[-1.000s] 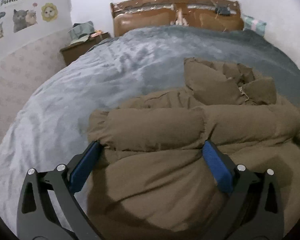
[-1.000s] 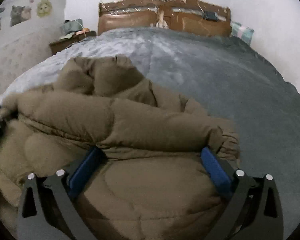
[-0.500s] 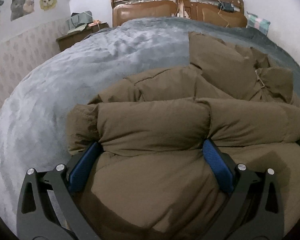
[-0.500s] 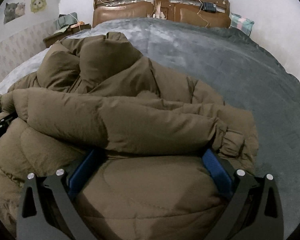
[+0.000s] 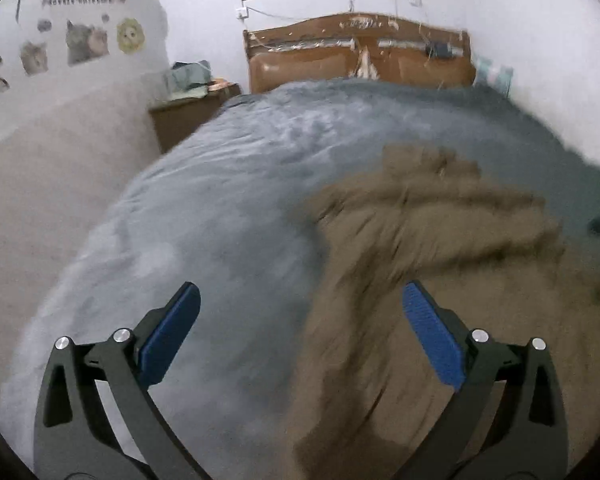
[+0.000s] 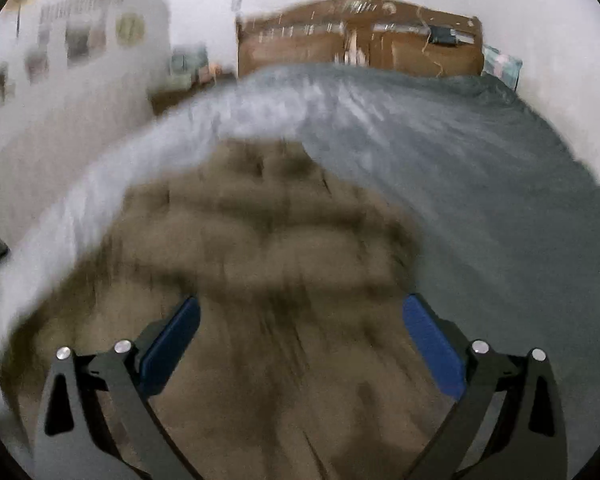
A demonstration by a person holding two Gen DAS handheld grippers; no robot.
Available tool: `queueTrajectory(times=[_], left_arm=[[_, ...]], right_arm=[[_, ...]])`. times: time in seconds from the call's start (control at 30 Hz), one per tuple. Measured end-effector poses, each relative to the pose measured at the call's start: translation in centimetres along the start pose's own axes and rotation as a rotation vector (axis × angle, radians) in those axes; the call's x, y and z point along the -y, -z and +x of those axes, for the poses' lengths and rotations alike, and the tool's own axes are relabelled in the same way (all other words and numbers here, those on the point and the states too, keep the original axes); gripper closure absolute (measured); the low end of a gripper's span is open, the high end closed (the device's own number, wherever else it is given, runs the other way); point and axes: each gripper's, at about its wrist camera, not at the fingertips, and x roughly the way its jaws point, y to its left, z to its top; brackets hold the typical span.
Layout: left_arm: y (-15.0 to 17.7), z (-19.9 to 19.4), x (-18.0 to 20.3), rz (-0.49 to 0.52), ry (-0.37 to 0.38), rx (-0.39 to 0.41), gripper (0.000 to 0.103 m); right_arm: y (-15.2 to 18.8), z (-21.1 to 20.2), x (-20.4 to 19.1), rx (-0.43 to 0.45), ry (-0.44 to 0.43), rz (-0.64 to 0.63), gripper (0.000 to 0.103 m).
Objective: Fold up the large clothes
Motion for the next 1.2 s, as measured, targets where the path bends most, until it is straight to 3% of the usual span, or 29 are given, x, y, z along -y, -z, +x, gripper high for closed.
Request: queueTrajectory(times=[0.1,0.17,0.23,0.33,0.43,0.57,0.9,1.0,1.07,1.2], left_arm=[[3.3,-3.9,-2.7,0.026,-0.011,-0.011,0.003],[6.3,-6.5,-3.8,0.043,-0.058,0.055,0.003],[7.2,-6.5,-4.7,0.066,-0.047,-0.002,0.003],[7.0,-6.6,-6.0,0.004,-0.050,0.005,0.003],[7.6,-6.0,-5.8,-0.026,0.013,-0.050,0.003],[8.6,-5.1,-4.6,0.056,-0.012,-0.100,0.003],[9.6,-4.6,-5.3,-0.001,0.038,-0.155,0.003],[10.1,-3.9,-5.5,-0.039,0.102,-0.207,0.003],[10.5,-3.2,-5.2,-0.067,0.209,-0.266,0.003],[10.5,-3.5,-4.1,-0.039,0.235,-0.279,0.003]], right_arm=[[3.2,-7.1,1.1,0.060,0.029,0.004,0.002],[6.0,-10.9,2.7,0.117,0.052,0.056,0.002],[7.9,-12.4,4.2,0.068,0.121,0.087,0.002],[8.4,-13.9,6.5,0.091,0.178,0.160,0.002],[8.4,-14.4,7.6,0.086,0.128,0.253,0.002],[8.7,-13.9,6.8,0.045,0.086,0.228,0.002],[10.5,-10.3,5.8,-0.141,0.006,0.287,0.002],[11.5,-9.4,6.6,-0.213,-0.024,0.356,0.002],[12.1,-9.0,7.1,-0.247,-0.043,0.398,0.002],[12.9,-9.0,6.6,-0.301,-0.034,0.398,0.002]])
